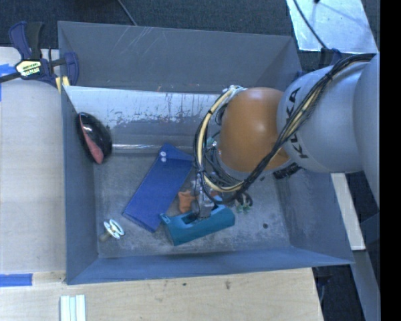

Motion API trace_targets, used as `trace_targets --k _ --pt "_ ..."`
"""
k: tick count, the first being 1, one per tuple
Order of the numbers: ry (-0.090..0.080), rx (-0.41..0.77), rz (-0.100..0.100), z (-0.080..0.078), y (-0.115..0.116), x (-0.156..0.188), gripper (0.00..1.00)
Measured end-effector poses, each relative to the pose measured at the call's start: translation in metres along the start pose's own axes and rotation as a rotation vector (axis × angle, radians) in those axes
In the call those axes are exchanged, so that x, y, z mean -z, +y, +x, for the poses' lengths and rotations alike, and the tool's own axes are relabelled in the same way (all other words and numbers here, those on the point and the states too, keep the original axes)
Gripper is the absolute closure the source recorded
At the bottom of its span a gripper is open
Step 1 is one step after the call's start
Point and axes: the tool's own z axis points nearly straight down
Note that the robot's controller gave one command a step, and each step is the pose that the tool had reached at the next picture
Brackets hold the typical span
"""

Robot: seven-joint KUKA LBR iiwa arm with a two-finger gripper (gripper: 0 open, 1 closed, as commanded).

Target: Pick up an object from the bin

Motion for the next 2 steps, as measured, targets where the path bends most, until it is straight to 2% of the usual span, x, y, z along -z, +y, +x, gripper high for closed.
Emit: trace_targets --k 1,2 --pt "0.000 -0.001 0.000 0.000 0.000 0.000 1.00" --pt "-0.011 0.025 0.001 -0.029 0.008 0.176 1.00"
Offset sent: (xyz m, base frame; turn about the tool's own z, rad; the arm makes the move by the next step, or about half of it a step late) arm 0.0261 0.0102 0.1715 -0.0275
